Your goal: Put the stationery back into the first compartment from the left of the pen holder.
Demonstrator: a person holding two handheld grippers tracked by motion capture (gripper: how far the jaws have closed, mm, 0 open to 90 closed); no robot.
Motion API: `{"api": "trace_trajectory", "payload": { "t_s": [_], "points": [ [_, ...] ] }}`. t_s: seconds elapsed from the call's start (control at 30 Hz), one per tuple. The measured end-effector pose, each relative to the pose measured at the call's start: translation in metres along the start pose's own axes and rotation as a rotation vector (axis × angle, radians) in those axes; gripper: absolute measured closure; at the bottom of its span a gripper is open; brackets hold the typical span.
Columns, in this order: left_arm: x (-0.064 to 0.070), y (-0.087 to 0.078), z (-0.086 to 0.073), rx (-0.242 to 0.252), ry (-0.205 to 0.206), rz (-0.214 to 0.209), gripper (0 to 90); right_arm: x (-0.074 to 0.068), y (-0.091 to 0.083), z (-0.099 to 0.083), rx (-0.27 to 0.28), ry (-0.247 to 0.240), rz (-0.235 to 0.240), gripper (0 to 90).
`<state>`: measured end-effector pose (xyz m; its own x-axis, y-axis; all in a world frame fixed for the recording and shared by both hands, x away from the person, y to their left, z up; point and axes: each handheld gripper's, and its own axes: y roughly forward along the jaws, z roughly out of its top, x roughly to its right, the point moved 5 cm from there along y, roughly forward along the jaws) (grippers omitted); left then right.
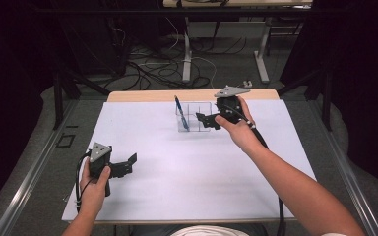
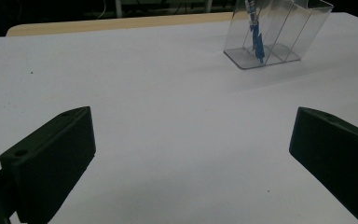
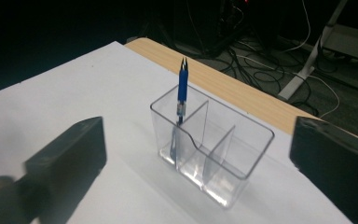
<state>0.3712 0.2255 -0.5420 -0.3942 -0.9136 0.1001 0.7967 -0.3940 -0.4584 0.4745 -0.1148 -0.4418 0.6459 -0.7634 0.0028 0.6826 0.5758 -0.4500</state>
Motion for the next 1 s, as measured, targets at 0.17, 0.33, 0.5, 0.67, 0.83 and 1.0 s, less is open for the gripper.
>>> {"api": "trace_trajectory", "payload": {
  "t_s": [0.17,0.33,0.5,0.67,0.83,1.0],
  "points": [
    [0.001,0.000,0.000,-0.003,0.002,0.001,0.2,0.003,-0.020,-0.015,-0.004,-0.017,-0.027,0.0],
    [0.001,0.000,0.000,-0.003,0.003,0.000,0.2,0.006,-0.039,-0.035,-0.007,0.001,-0.033,0.0],
    [0.001,0.000,0.000,-0.005,0.004,0.002,0.2,0.010,-0.056,-0.055,-0.014,0.015,-0.057,0.0],
    [0.001,0.001,0.000,-0.004,0.003,0.002,0.2,0.017,-0.070,-0.071,-0.032,0.037,-0.075,0.0],
    [0.001,0.000,0.000,-0.004,0.003,0.004,0.2,0.023,-0.086,-0.084,-0.027,0.049,-0.109,0.0],
    [0.000,0.000,0.000,-0.001,0.001,0.005,0.2,0.030,-0.098,-0.097,-0.016,0.082,-0.144,0.0]
  ]
}}
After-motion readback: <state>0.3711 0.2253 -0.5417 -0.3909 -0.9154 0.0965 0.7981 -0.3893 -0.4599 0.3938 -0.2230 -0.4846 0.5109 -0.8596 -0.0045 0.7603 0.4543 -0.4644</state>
